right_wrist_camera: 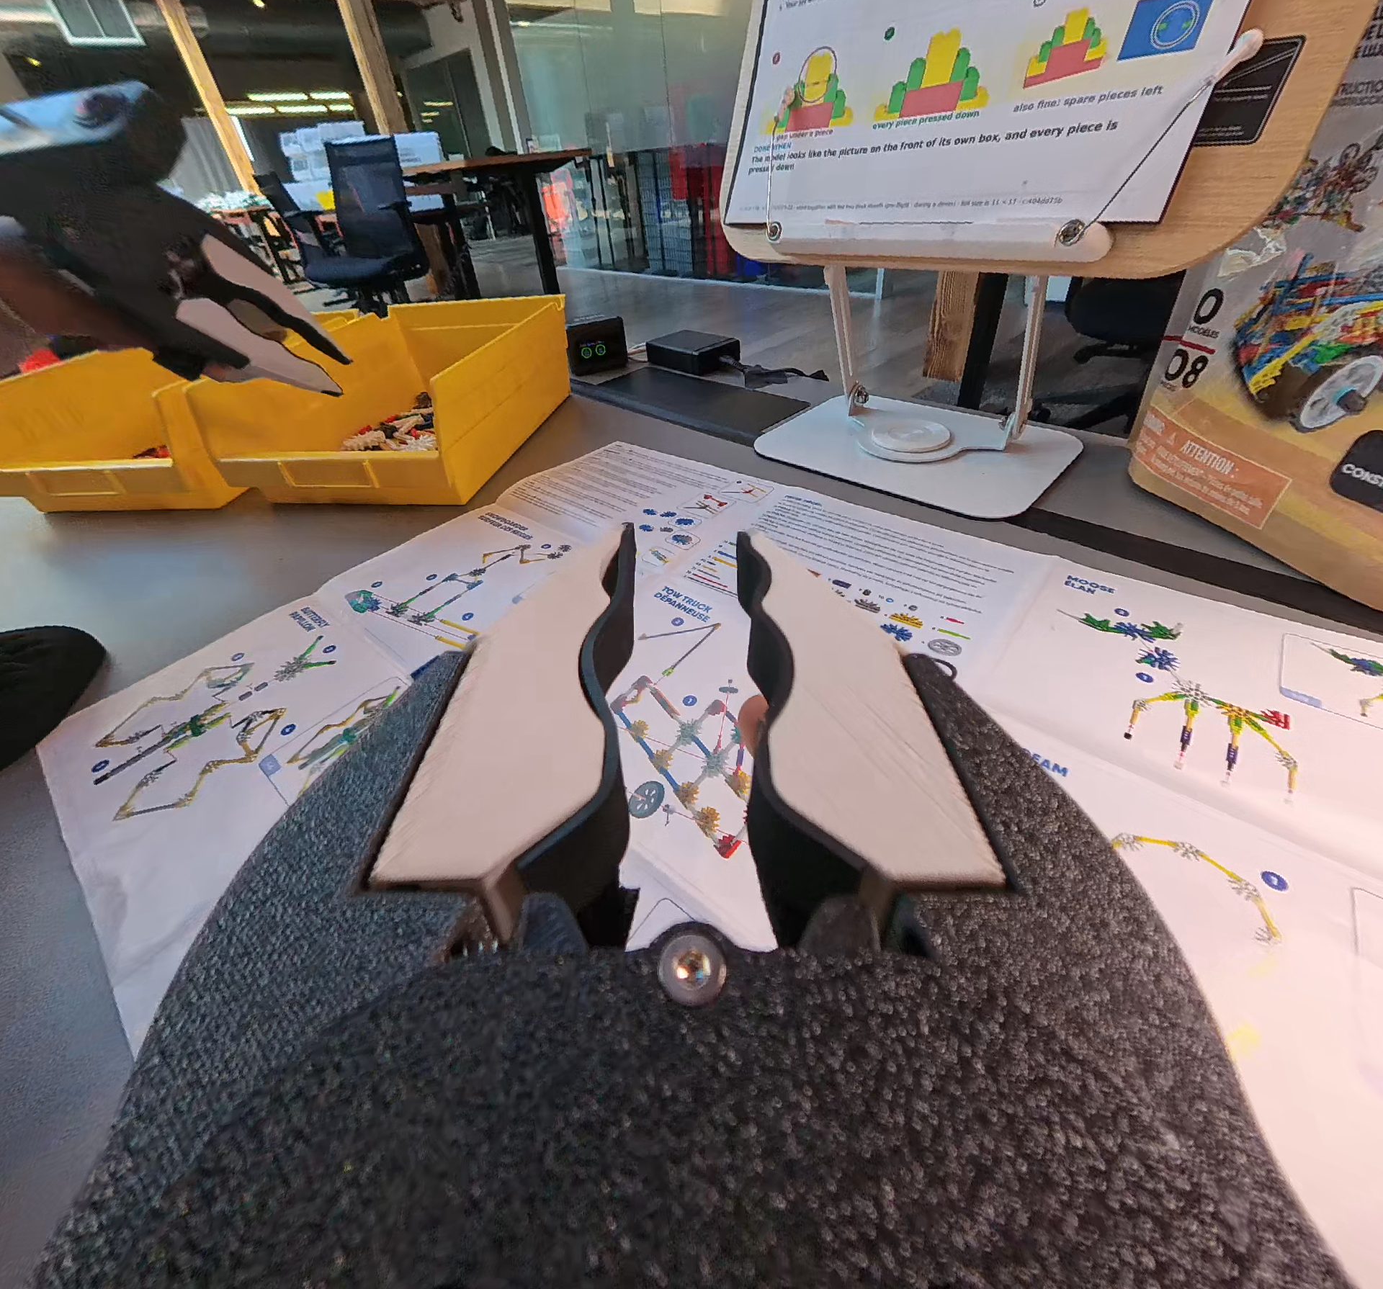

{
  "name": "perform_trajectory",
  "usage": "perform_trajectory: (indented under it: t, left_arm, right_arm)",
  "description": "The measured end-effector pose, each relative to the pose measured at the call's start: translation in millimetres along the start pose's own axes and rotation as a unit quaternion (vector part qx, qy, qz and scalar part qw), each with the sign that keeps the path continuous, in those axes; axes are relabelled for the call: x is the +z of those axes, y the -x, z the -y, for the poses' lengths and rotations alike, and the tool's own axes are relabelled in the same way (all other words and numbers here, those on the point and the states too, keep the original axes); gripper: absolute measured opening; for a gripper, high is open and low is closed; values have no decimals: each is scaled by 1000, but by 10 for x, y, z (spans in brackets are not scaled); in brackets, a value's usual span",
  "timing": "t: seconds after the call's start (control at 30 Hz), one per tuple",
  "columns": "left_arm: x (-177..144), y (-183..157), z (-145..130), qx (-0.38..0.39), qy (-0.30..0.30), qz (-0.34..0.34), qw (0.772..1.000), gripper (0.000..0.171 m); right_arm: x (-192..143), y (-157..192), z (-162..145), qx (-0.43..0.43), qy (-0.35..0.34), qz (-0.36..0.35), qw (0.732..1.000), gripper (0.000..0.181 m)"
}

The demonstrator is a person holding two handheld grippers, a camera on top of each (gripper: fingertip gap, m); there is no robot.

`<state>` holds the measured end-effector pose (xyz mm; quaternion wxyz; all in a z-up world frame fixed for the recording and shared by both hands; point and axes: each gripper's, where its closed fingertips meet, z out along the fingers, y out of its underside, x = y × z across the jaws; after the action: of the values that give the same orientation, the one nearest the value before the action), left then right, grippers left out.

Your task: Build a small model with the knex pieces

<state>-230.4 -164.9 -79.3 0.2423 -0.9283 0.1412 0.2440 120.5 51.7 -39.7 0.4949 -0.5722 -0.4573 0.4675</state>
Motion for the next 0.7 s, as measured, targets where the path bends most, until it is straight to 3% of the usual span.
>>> perform_trajectory:
  t: [0.07,0.17,0.4,0.57,0.7]
  left_arm:
    - [249,-57,-207,84,82,-66,991,24]
    - [518,-132,-394,142,131,-143,971,24]
    - [761,-194,-516,143,141,-225,954,22]
    - [852,-144,-511,131,136,-222,957,8]
    - [871,-139,-505,125,134,-232,955,7]
  right_arm:
    - [16,-20,-54,2,9,-1,1000,25]
    - [25,-58,-101,8,15,-3,1000,25]
    - [49,-140,-190,31,25,-4,999,25]
    - [85,-173,-281,53,36,-1,998,26]
    - [96,-188,-323,62,42,-1,997,25]
